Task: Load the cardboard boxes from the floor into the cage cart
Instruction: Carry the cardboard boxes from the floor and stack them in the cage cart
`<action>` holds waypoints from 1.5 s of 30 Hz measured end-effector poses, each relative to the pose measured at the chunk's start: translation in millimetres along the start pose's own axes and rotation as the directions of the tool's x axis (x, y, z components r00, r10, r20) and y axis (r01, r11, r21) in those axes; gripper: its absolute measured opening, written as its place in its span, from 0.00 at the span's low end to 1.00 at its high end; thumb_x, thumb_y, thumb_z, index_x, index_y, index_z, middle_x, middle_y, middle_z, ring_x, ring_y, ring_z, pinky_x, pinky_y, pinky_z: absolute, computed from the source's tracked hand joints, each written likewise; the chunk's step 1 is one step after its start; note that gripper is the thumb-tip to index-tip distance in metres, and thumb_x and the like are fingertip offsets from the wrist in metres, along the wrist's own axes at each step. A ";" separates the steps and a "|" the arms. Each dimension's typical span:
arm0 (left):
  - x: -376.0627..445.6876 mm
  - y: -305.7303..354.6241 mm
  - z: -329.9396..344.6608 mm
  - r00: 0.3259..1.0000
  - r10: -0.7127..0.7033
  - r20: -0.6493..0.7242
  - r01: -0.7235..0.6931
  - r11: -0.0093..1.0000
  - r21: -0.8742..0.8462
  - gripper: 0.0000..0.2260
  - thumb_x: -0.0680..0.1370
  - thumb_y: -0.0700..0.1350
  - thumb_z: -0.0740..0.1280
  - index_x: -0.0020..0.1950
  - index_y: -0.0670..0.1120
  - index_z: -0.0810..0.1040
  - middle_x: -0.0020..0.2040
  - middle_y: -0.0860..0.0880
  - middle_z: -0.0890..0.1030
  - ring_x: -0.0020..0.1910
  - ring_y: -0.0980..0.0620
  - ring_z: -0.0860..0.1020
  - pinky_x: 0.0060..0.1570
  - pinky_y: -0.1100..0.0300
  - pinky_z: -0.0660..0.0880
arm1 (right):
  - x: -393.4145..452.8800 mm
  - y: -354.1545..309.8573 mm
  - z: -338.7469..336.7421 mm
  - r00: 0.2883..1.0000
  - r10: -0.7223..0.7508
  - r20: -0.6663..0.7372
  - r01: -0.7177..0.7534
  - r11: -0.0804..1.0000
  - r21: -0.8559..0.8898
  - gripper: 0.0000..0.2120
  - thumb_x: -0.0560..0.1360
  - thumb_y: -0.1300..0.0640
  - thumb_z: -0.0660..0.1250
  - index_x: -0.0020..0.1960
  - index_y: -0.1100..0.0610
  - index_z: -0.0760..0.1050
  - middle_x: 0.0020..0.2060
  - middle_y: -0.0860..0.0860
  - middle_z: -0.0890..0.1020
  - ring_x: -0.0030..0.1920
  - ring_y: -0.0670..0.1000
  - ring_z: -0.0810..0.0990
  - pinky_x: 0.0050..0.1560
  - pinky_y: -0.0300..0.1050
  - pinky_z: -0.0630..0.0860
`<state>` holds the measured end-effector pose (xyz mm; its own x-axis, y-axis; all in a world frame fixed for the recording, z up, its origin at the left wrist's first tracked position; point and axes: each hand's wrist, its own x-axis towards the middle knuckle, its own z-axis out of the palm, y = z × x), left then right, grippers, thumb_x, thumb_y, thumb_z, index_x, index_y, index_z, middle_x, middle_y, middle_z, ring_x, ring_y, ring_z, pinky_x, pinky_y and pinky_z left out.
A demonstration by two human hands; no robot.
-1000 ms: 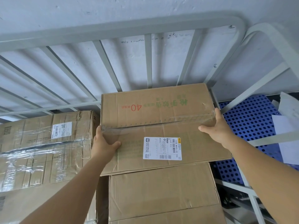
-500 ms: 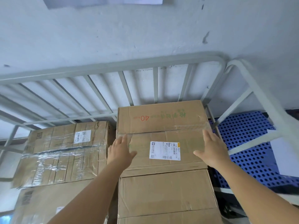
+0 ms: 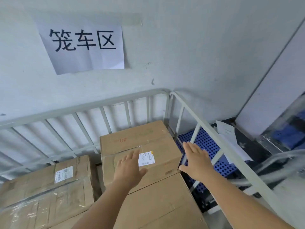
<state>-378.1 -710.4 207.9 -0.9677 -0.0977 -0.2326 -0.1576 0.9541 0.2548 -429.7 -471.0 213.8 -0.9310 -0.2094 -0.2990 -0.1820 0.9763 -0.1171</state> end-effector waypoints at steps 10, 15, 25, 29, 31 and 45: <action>-86.7 91.3 -26.3 0.935 0.355 -0.016 -0.355 0.935 0.005 0.34 0.79 0.55 0.63 0.79 0.48 0.50 0.78 0.50 0.56 0.76 0.48 0.56 0.74 0.52 0.54 | -168.2 37.0 -18.4 0.950 0.278 -0.141 -0.268 0.959 0.088 0.43 0.78 0.42 0.63 0.80 0.51 0.38 0.80 0.49 0.45 0.79 0.53 0.44 0.76 0.58 0.46; -124.1 154.8 -17.0 0.845 0.535 0.001 -0.535 0.845 0.005 0.35 0.79 0.57 0.63 0.79 0.49 0.49 0.79 0.51 0.55 0.77 0.49 0.57 0.75 0.50 0.56 | -252.4 70.1 -16.2 0.875 0.445 -0.191 -0.415 0.892 0.178 0.43 0.78 0.43 0.64 0.80 0.51 0.39 0.80 0.48 0.44 0.79 0.53 0.43 0.77 0.58 0.43; -232.9 297.1 31.9 0.549 0.818 0.174 -0.834 0.548 0.054 0.35 0.79 0.58 0.62 0.79 0.49 0.50 0.78 0.51 0.55 0.76 0.49 0.58 0.74 0.48 0.58 | -429.4 148.2 28.4 0.624 0.755 -0.202 -0.674 0.651 0.350 0.41 0.77 0.46 0.64 0.80 0.53 0.43 0.79 0.49 0.48 0.79 0.53 0.46 0.76 0.57 0.46; -291.9 347.8 60.5 0.430 0.873 0.231 -0.900 0.433 0.038 0.35 0.78 0.56 0.64 0.79 0.49 0.51 0.77 0.51 0.58 0.75 0.49 0.60 0.73 0.51 0.59 | -507.3 176.1 63.3 0.513 0.847 -0.138 -0.756 0.522 0.396 0.42 0.78 0.44 0.62 0.80 0.53 0.39 0.80 0.49 0.45 0.79 0.53 0.44 0.76 0.57 0.44; -323.5 369.8 77.0 0.386 0.887 0.252 -0.920 0.388 0.043 0.35 0.77 0.57 0.64 0.79 0.49 0.51 0.77 0.51 0.58 0.75 0.49 0.60 0.73 0.50 0.59 | -544.8 188.1 81.3 0.465 0.880 -0.096 -0.790 0.461 0.405 0.42 0.79 0.43 0.62 0.80 0.53 0.39 0.80 0.49 0.44 0.79 0.52 0.43 0.76 0.56 0.44; -532.6 489.3 203.2 0.101 0.885 0.455 -0.995 0.085 0.057 0.34 0.80 0.58 0.59 0.79 0.47 0.49 0.79 0.49 0.55 0.76 0.48 0.58 0.73 0.53 0.59 | -794.6 244.7 187.7 0.173 0.984 0.046 -0.882 0.134 0.452 0.41 0.77 0.42 0.63 0.80 0.54 0.43 0.79 0.49 0.50 0.78 0.53 0.49 0.76 0.57 0.48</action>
<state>100.2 -133.9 265.8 -0.1478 0.9630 -0.2255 0.9605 0.1941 0.1995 325.0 -76.0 245.0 -0.3260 0.9217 -0.2101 0.9395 0.2911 -0.1806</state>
